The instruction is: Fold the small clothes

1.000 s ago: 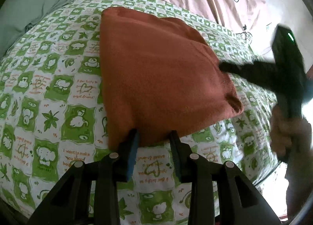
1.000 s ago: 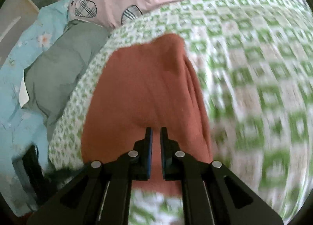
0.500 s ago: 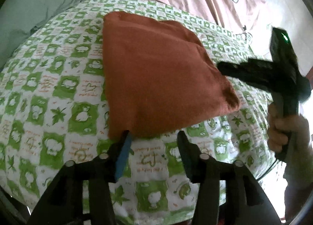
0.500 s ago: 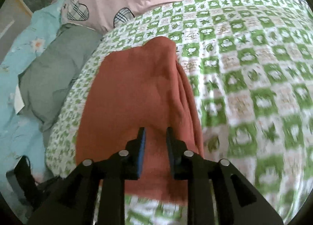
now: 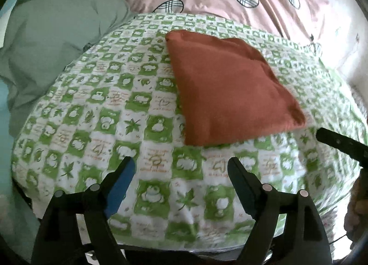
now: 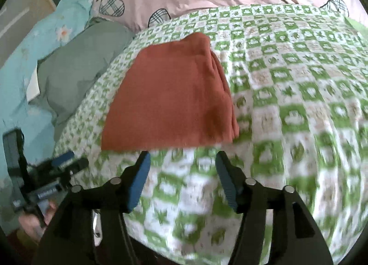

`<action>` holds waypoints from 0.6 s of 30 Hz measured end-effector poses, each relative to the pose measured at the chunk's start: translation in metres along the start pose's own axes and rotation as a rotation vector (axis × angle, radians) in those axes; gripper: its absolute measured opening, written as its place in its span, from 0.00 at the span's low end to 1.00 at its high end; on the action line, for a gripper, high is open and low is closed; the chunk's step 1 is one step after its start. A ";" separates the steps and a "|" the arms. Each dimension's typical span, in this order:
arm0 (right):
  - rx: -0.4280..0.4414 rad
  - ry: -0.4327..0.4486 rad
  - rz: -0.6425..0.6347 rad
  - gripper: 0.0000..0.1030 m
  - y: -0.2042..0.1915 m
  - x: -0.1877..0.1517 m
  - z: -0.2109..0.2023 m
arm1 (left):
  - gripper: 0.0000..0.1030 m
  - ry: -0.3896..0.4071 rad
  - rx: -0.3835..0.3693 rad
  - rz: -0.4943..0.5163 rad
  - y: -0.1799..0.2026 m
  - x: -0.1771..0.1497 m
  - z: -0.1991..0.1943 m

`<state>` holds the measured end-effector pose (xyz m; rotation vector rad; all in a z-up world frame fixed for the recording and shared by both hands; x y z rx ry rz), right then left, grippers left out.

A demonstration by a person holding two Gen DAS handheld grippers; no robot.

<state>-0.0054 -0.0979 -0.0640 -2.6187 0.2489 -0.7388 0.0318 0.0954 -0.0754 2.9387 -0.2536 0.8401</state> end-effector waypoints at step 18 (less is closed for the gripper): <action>-0.057 0.063 -0.164 1.00 -0.024 -0.006 -0.060 | 0.96 0.121 0.158 0.161 0.014 0.003 -0.063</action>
Point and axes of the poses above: each gripper's, at about its wrist camera, not at the fingertips, and z roughly the way its jaws point, y to its right, x to its top, the point moved 5 cm from there along z, roughly the way its jaws point, and after that the axes turned 4 degrees about -y, right-handed, at the moved point
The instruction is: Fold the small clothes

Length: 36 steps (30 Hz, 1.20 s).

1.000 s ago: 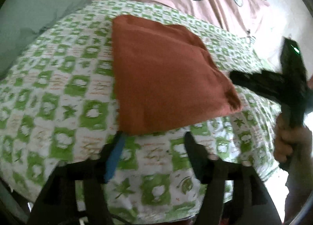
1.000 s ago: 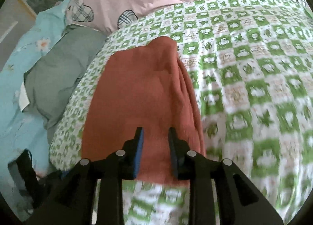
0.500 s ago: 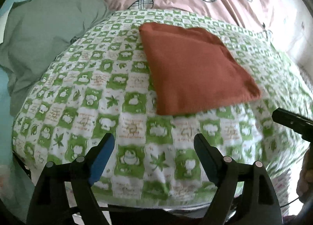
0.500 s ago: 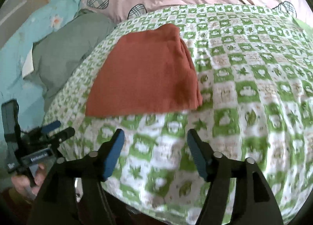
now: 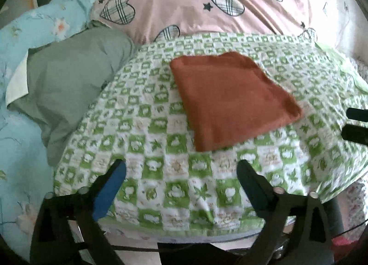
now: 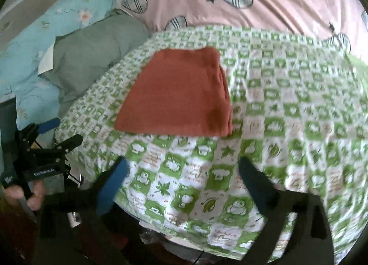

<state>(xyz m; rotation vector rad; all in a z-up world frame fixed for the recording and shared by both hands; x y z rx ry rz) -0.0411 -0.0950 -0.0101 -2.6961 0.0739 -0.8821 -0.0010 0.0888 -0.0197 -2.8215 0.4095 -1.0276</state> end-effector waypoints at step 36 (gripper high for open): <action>0.019 -0.139 -0.014 1.00 0.001 0.038 0.090 | 0.97 -0.120 -0.015 -0.066 0.004 0.037 0.070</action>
Point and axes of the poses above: each gripper's, at about its wrist camera, not at the fingertips, and z roughly the way its jaws point, y to its right, x to its top, the point moved 5 cm from there along z, roughly the way its jaws point, and after that the axes turned 4 degrees about -y, right-handed, at the moved point
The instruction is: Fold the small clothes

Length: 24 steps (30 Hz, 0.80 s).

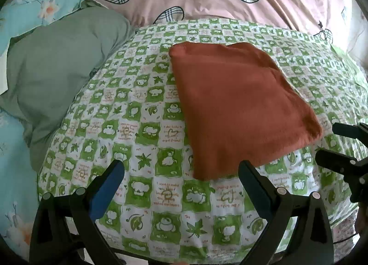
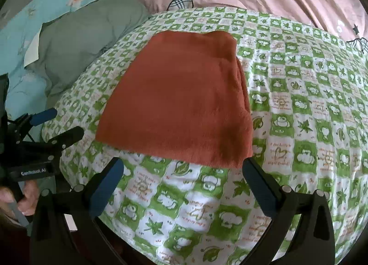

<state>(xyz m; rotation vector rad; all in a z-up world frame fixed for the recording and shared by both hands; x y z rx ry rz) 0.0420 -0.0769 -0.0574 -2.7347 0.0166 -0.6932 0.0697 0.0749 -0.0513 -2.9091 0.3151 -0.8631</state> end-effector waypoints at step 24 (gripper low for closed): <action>0.008 -0.030 0.020 1.00 0.010 -0.005 0.006 | 0.97 -0.007 -0.008 0.025 0.007 -0.001 0.000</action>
Point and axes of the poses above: each gripper's, at about its wrist camera, not at the fingertips, and z roughly the way its jaws point, y to its right, x to its top, the point moved 5 cm from there along z, roughly the way its jaws point, and after that the axes turned 4 degrees about -y, right-handed, at the moved point
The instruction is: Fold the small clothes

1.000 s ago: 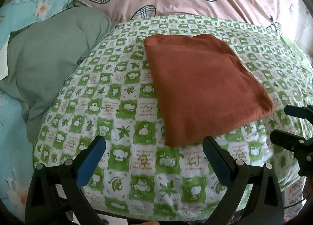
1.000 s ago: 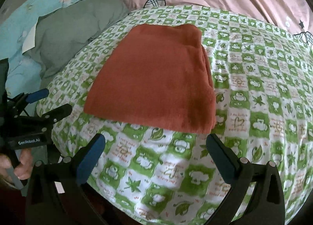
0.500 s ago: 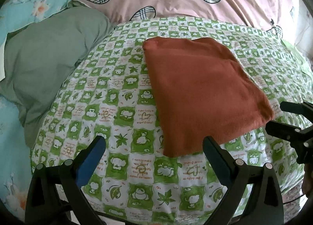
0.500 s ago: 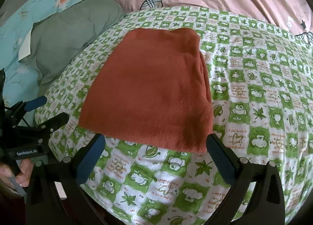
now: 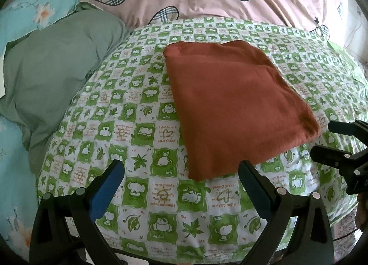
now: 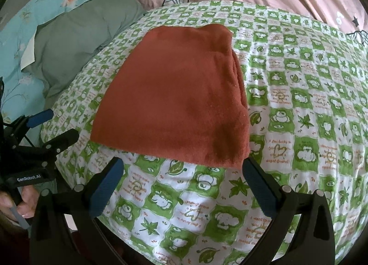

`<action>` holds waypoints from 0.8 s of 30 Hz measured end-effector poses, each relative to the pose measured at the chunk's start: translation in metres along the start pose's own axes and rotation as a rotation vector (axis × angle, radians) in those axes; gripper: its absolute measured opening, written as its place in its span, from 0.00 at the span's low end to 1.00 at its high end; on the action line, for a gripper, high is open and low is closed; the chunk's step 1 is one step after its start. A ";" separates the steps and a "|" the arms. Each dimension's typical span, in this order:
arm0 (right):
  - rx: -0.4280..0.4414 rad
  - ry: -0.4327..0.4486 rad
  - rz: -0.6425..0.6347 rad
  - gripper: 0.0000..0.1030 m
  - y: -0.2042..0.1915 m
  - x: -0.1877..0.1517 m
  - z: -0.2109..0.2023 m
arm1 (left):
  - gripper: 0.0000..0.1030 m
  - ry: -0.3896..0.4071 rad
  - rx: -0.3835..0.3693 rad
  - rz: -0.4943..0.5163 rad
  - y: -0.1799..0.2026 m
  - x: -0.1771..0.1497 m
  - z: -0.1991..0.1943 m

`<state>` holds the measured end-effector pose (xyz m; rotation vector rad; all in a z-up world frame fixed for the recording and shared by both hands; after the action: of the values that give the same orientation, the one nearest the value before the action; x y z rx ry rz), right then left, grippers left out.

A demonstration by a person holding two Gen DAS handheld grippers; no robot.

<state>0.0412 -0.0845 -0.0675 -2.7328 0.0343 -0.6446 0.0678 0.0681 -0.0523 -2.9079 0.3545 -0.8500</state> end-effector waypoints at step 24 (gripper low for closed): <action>0.008 0.020 -0.015 1.00 -0.012 0.001 -0.012 | 0.97 0.015 -0.027 -0.009 0.000 0.000 -0.010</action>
<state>0.0365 -0.0774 -0.0532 -2.7211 0.0160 -0.6751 0.0625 0.0684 -0.0443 -2.9319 0.3567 -0.8762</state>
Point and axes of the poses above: each gripper's, at about its wrist camera, not at the fingertips, and z roughly the way its jaws point, y to its right, x to its top, the point moved 5 cm from there along z, roughly the way its jaws point, and after that the axes turned 4 degrees about -y, right-handed, at the moved point
